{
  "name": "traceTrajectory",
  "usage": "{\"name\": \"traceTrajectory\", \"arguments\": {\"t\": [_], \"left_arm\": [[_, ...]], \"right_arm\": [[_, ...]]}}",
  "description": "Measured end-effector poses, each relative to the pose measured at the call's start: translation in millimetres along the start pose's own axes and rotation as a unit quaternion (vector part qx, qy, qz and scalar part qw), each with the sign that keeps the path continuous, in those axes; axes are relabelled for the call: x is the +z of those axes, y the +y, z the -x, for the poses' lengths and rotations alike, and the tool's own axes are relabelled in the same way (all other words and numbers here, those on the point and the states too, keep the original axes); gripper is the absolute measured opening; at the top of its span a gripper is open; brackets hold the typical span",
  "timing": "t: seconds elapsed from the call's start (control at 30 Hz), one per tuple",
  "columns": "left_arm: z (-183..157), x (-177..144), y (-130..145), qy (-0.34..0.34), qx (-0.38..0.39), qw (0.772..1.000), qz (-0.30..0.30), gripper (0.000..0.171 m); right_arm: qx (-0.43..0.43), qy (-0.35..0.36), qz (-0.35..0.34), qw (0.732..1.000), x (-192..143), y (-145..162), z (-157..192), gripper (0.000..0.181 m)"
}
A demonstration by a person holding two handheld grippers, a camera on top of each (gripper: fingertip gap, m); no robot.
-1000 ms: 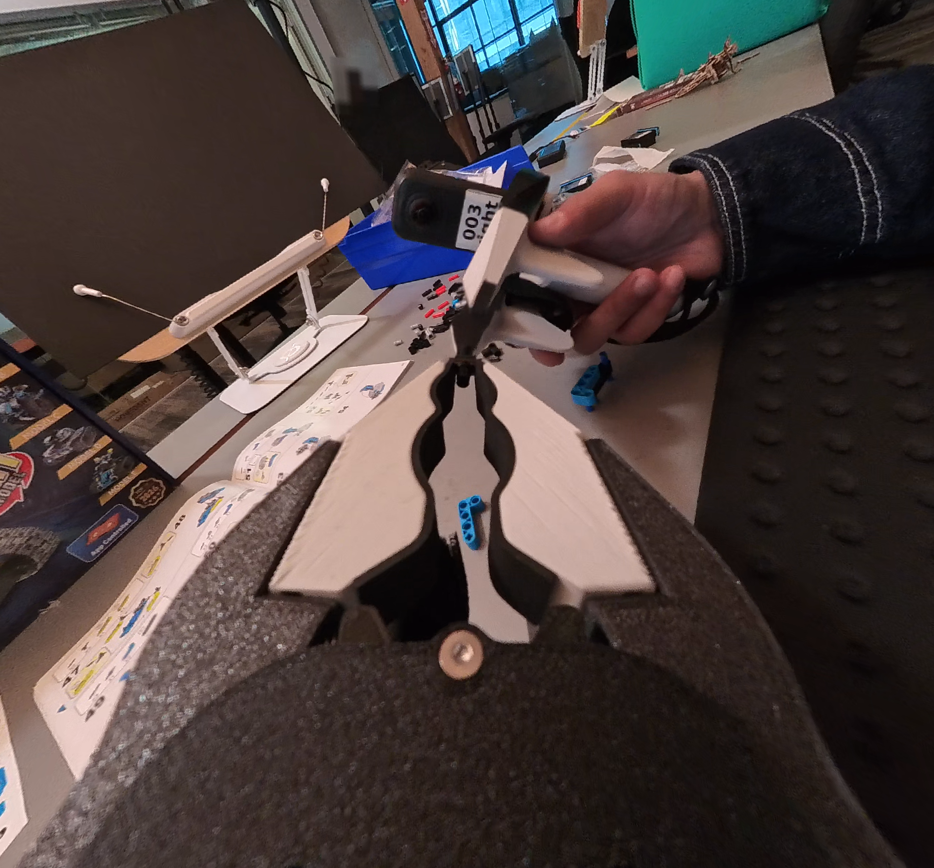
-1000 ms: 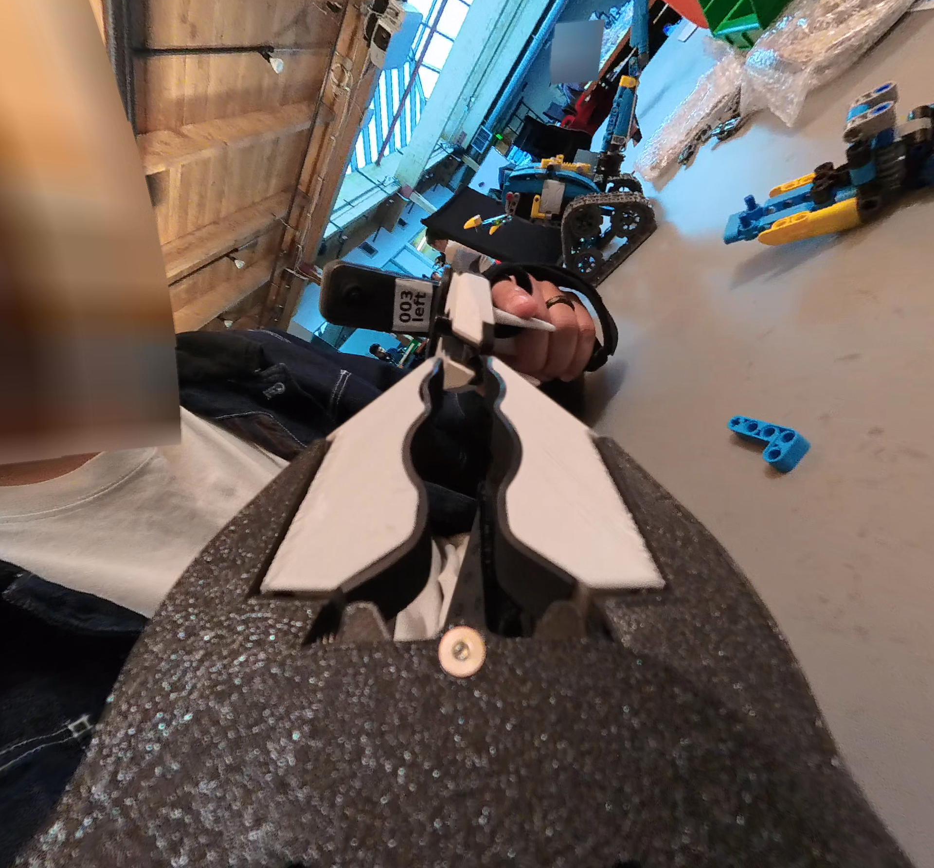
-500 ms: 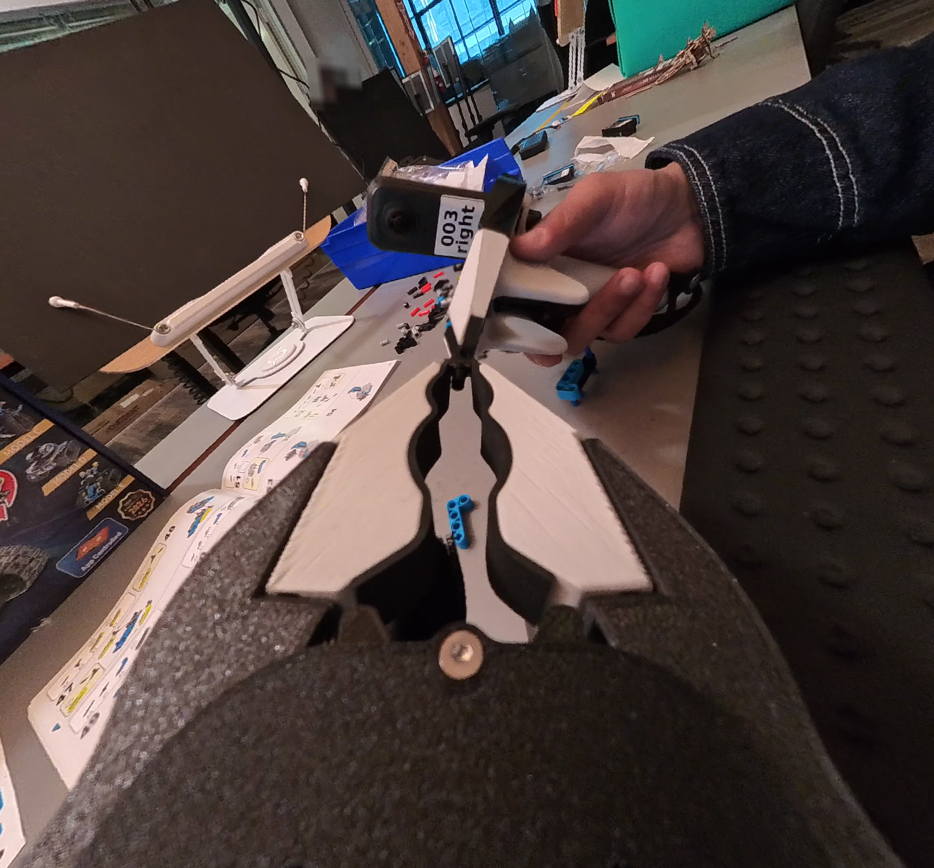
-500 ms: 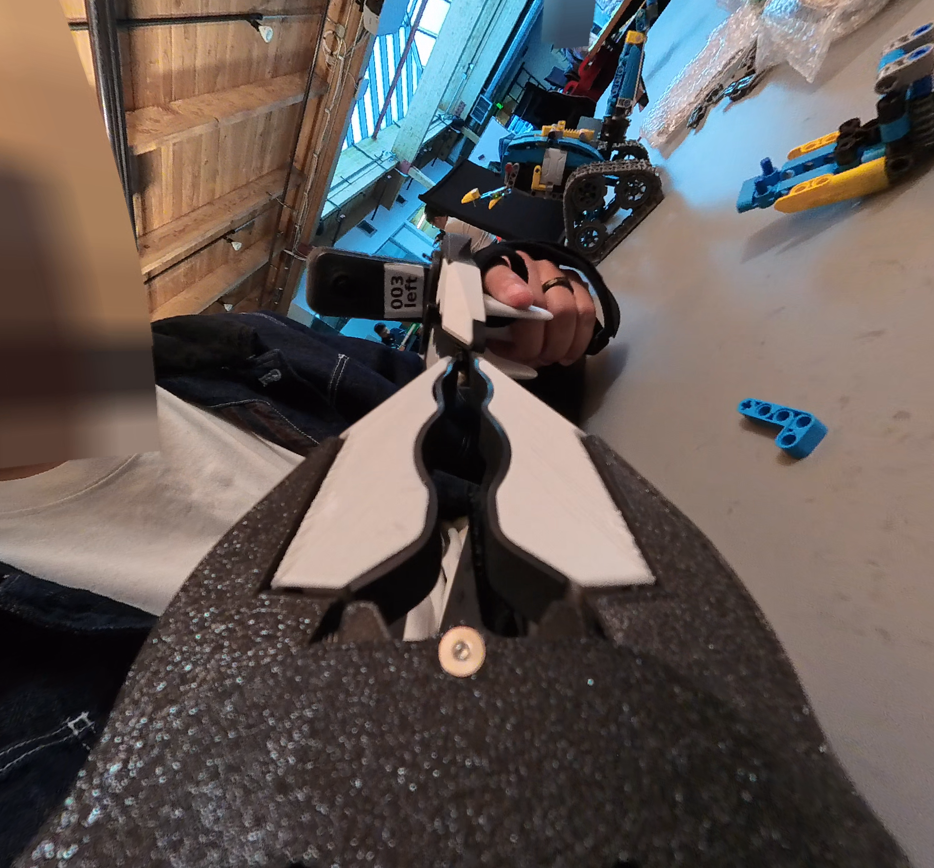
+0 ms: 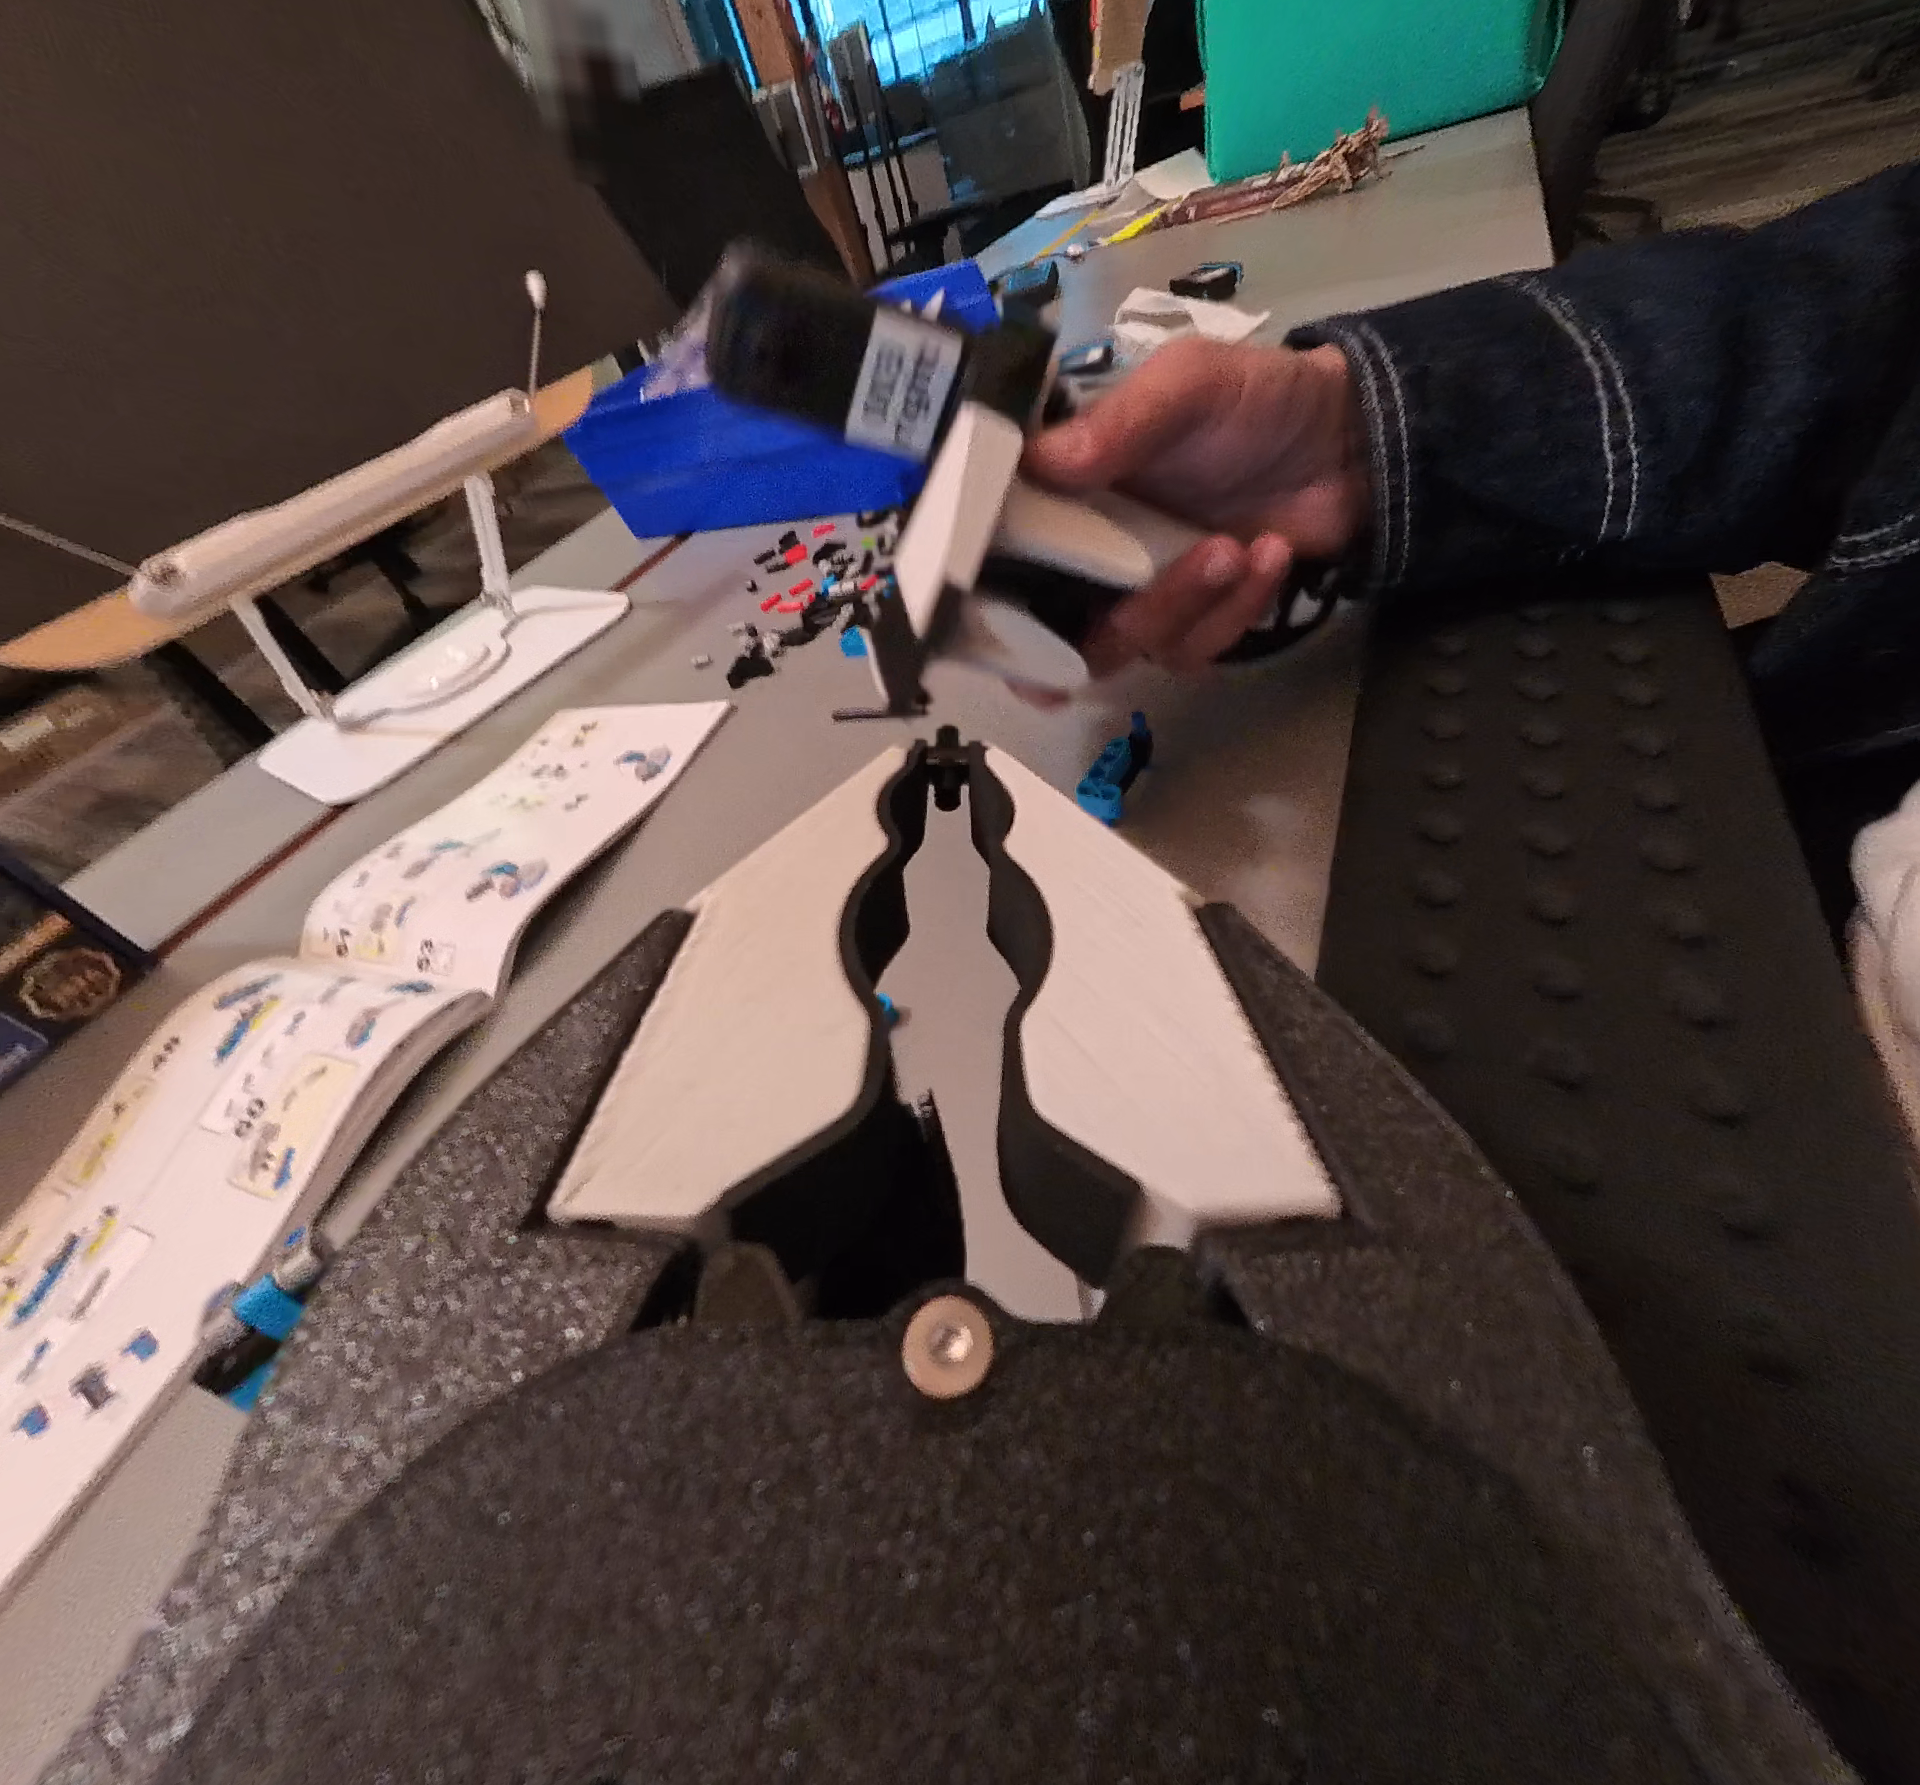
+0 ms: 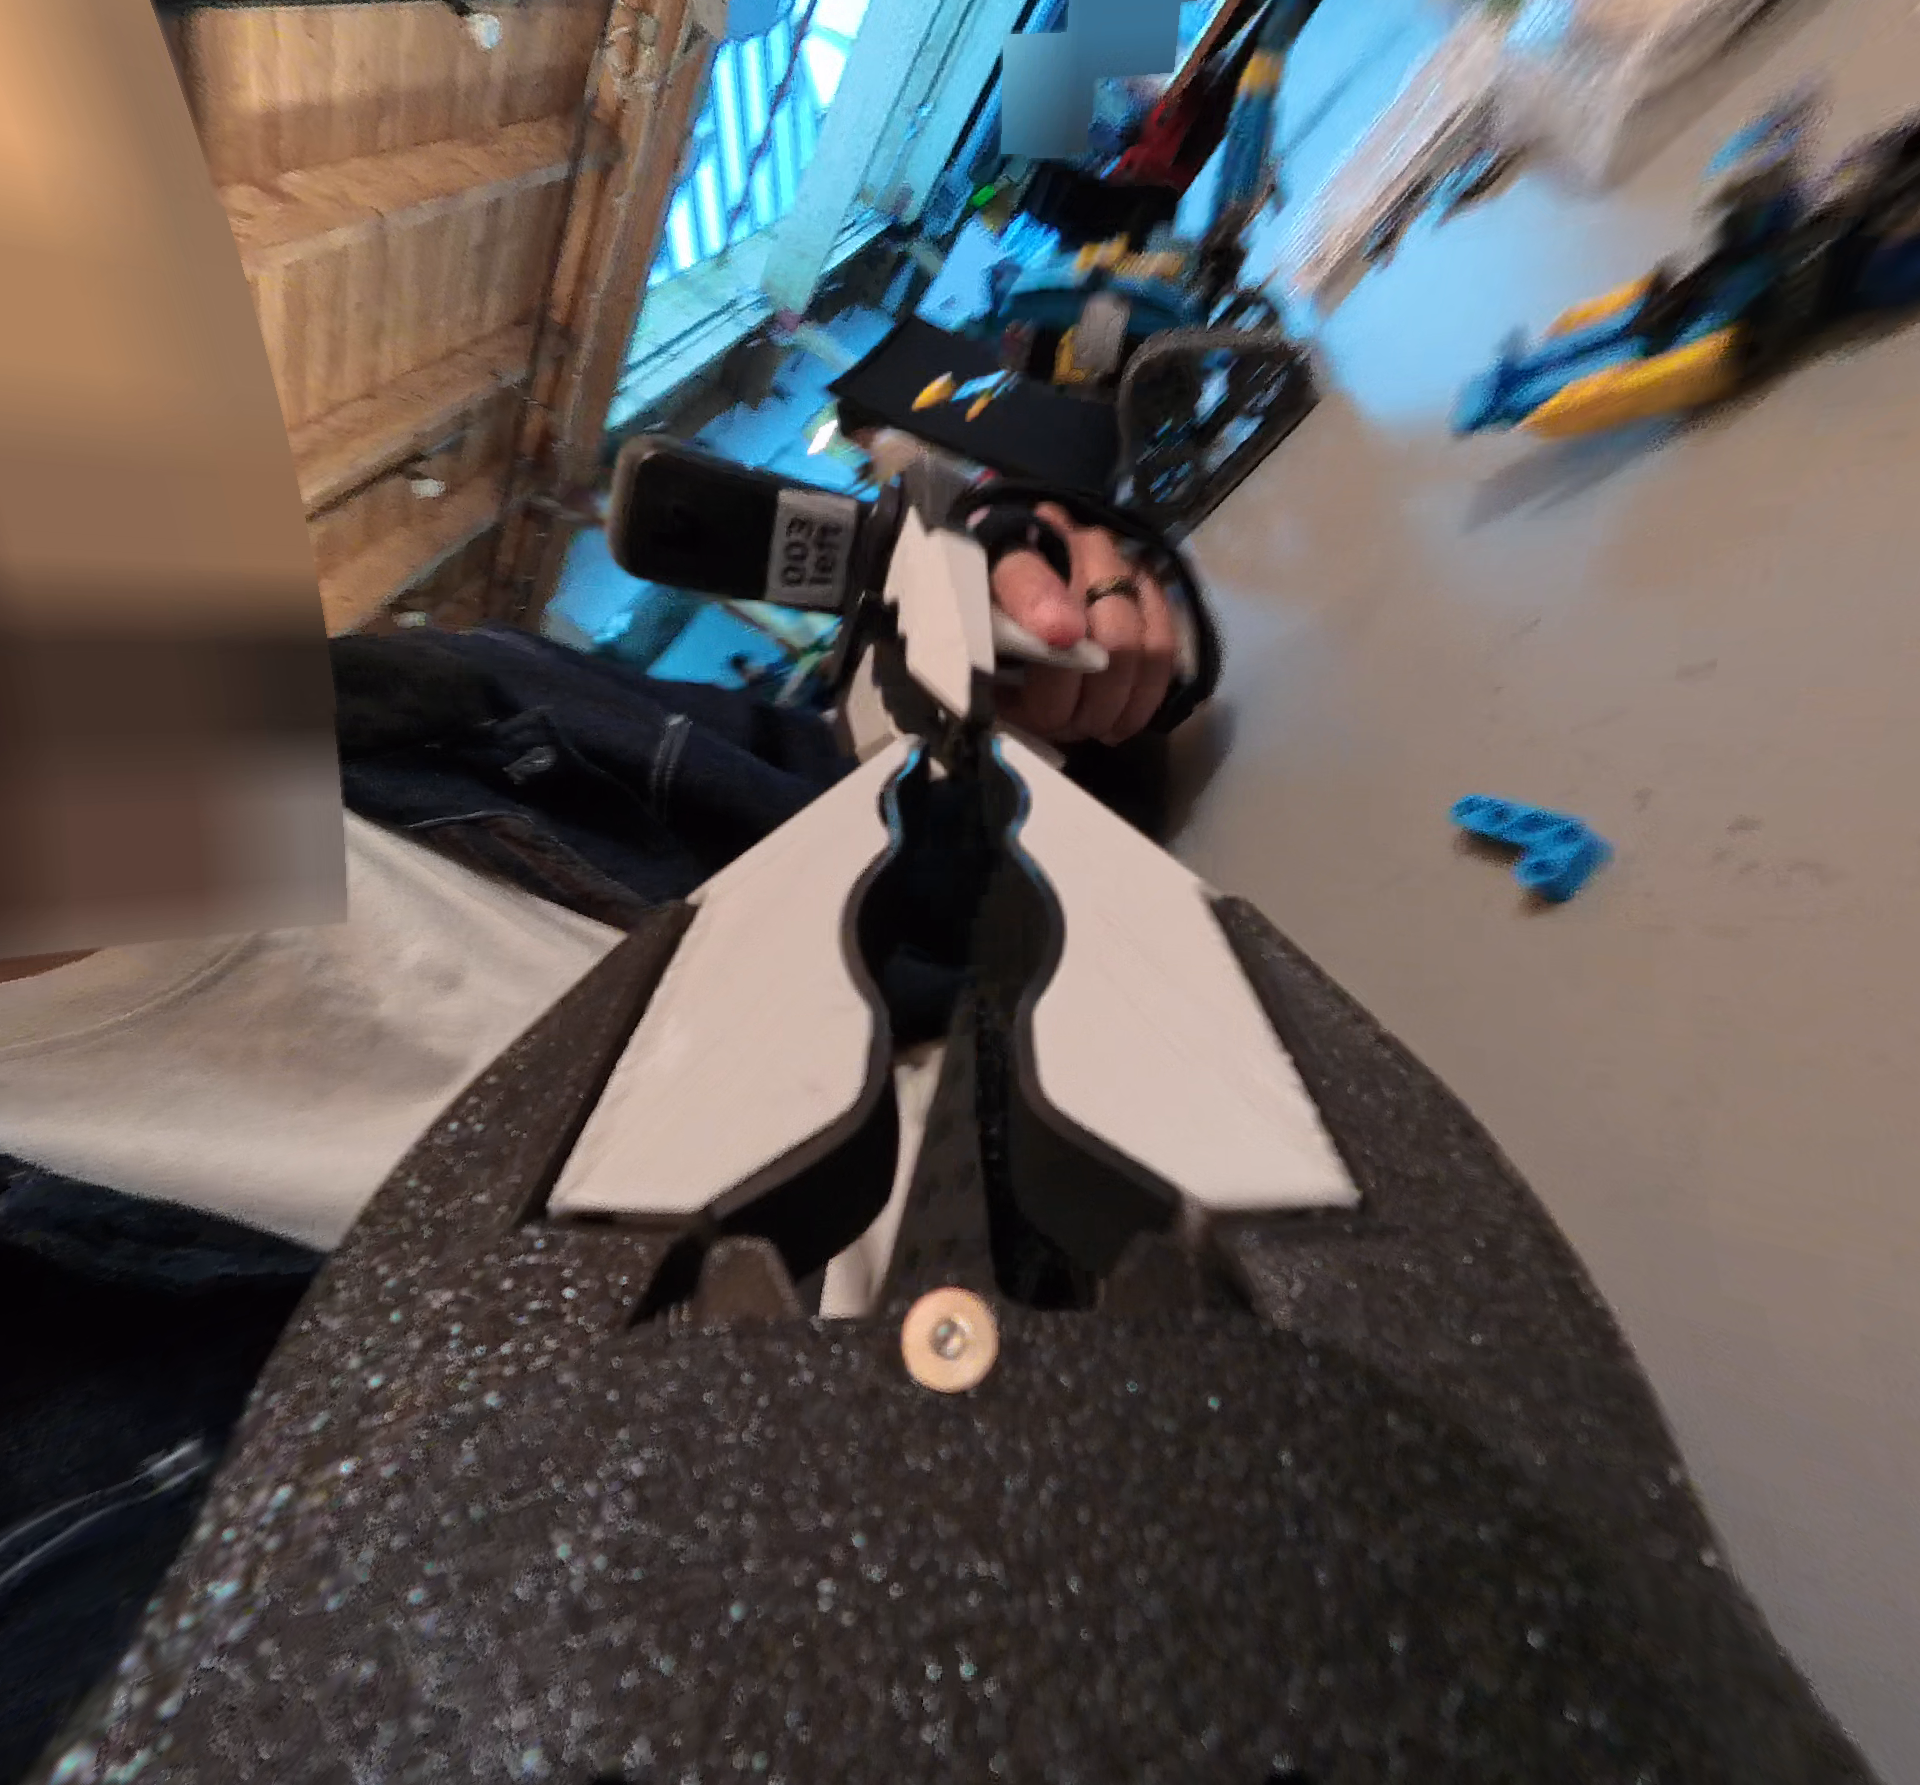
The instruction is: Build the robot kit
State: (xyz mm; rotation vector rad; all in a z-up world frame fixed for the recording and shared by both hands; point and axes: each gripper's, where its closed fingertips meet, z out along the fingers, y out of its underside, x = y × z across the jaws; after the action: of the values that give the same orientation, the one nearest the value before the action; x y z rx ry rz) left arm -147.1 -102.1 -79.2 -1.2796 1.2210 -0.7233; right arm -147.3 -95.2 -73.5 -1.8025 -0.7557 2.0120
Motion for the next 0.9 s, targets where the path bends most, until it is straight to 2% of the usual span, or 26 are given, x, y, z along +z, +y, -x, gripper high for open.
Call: {"name": "traceTrajectory", "arguments": {"t": [0.07,0.1,0.13,0.17,0.2,0.27,0.33,0.4,0.5,0.57,0.6,0.63,0.67,0.7,0.73,0.8,0.83,0.9], "left_arm": [[3,1,6,0.001,-0.026,1.0,0.018,0.007],[5,2,10,0.0,-0.037,0.999,0.028,0.007],[5,3,13,0.003,-0.047,0.998,0.036,0.007],[4,4,16,0.006,-0.057,0.997,0.043,0.007],[4,5,18,0.011,-0.068,0.996,0.049,0.007],[3,7,24,0.019,-0.093,0.994,0.063,0.007],[4,9,28,0.023,-0.117,0.99,0.074,0.007],[4,10,33,0.028,-0.139,0.986,0.083,0.007],[2,11,35,0.037,-0.151,0.984,0.089,0.007],[1,11,37,0.039,-0.158,0.982,0.093,0.007],[3,11,37,0.039,-0.163,0.981,0.092,0.007],[4,10,35,0.039,-0.171,0.981,0.087,0.007],[5,8,32,0.044,-0.184,0.979,0.075,0.007],[8,6,26,0.047,-0.201,0.977,0.057,0.007],[11,3,19,0.054,-0.223,0.973,0.034,0.007],[16,-4,4,0.07,-0.264,0.962,-0.014,0.007],[19,-7,-2,0.076,-0.279,0.957,-0.034,0.007],[23,-13,-11,0.082,-0.295,0.95,-0.066,0.007]], "right_arm": [[-0.089,0.093,-0.011,0.992,-22,-14,-7,0.012],[-0.148,0.152,0.029,0.977,-33,-9,-13,0.013],[-0.198,0.219,0.095,0.951,-44,4,-23,0.018],[-0.238,0.28,0.168,0.915,-56,19,-32,0.03],[-0.27,0.328,0.228,0.876,-67,31,-38,0.032],[-0.303,0.389,0.31,0.813,-79,47,-43,0.03],[-0.313,0.417,0.355,0.776,-82,56,-48,0.028],[-0.307,0.432,0.385,0.755,-84,64,-57,0.025],[-0.288,0.438,0.405,0.749,-86,72,-70,0.023],[-0.278,0.442,0.42,0.742,-89,76,-77,0.017],[-0.283,0.447,0.421,0.737,-90,75,-79,0.006],[-0.292,0.451,0.412,0.736,-89,69,-80,0.006],[-0.298,0.444,0.39,0.75,-84,62,-76,0.006],[-0.303,0.424,0.347,0.78,-74,51,-69,0.007],[-0.296,0.385,0.281,0.827,-58,37,-58,0.007],[-0.248,0.258,0.13,0.925,-27,7,-26,0.006],[-0.223,0.188,0.068,0.954,-16,-4,-11,0.006],[-0.171,0.112,0.01,0.979,-4,-11,-5,0.006]]}}
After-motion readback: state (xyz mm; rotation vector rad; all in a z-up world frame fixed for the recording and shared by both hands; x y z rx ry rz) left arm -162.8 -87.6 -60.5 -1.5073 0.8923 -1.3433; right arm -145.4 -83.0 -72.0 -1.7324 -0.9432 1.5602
